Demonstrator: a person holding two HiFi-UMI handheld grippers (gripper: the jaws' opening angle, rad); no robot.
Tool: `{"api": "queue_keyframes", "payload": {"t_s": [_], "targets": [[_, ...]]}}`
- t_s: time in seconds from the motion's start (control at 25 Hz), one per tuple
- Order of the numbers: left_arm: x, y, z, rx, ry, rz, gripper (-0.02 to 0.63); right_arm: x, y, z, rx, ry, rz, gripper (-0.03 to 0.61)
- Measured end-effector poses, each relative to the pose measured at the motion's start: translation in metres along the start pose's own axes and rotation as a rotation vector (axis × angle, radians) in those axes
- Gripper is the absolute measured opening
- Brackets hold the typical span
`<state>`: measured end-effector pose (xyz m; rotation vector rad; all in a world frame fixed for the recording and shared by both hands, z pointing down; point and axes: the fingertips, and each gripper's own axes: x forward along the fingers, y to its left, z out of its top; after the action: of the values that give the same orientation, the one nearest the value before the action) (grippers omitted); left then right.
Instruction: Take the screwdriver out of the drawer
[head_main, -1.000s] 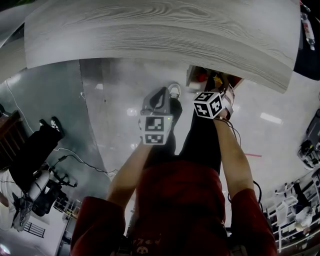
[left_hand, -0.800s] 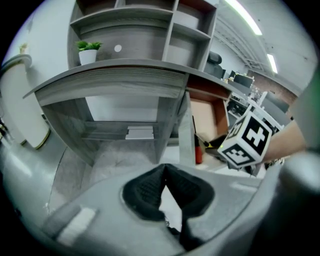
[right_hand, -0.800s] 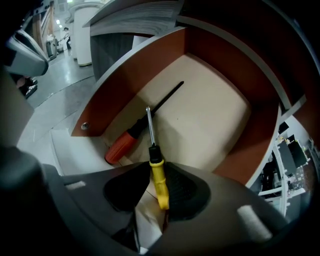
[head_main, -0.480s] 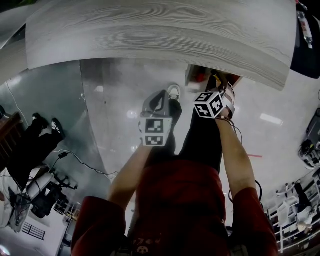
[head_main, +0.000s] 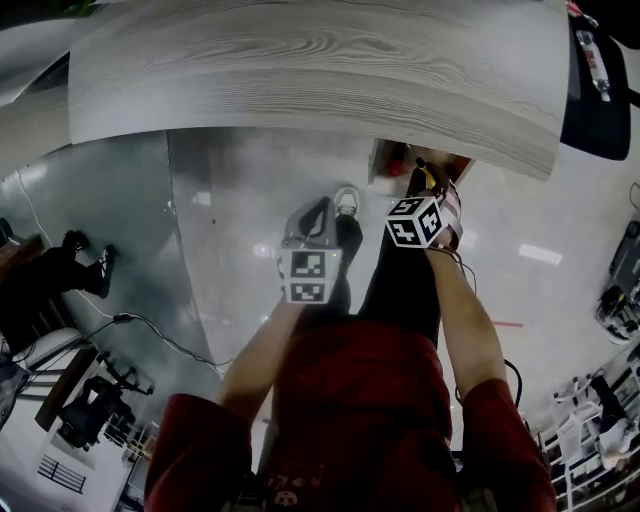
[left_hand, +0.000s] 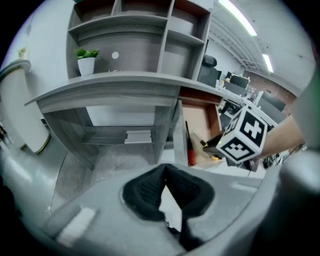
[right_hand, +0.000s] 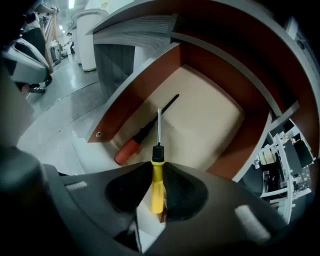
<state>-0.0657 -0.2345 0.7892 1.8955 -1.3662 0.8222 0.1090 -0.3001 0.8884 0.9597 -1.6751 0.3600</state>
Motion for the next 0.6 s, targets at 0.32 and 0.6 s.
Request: {"api": "queue_keyframes", "payload": {"t_s": [0.32,0.6], "targets": [[-0.021,-0.005,0.019,0.013,-0.041,-0.007,-0.003,-0.03,0.003,-0.002,0.043,-0.005,0.005,0.071],[-0.042,-0.016,0.032,0.041,-0.072,-0.026,-0.003,-0.057,0.001,-0.006,0.079,-0.008,0.01,0.071]]}}
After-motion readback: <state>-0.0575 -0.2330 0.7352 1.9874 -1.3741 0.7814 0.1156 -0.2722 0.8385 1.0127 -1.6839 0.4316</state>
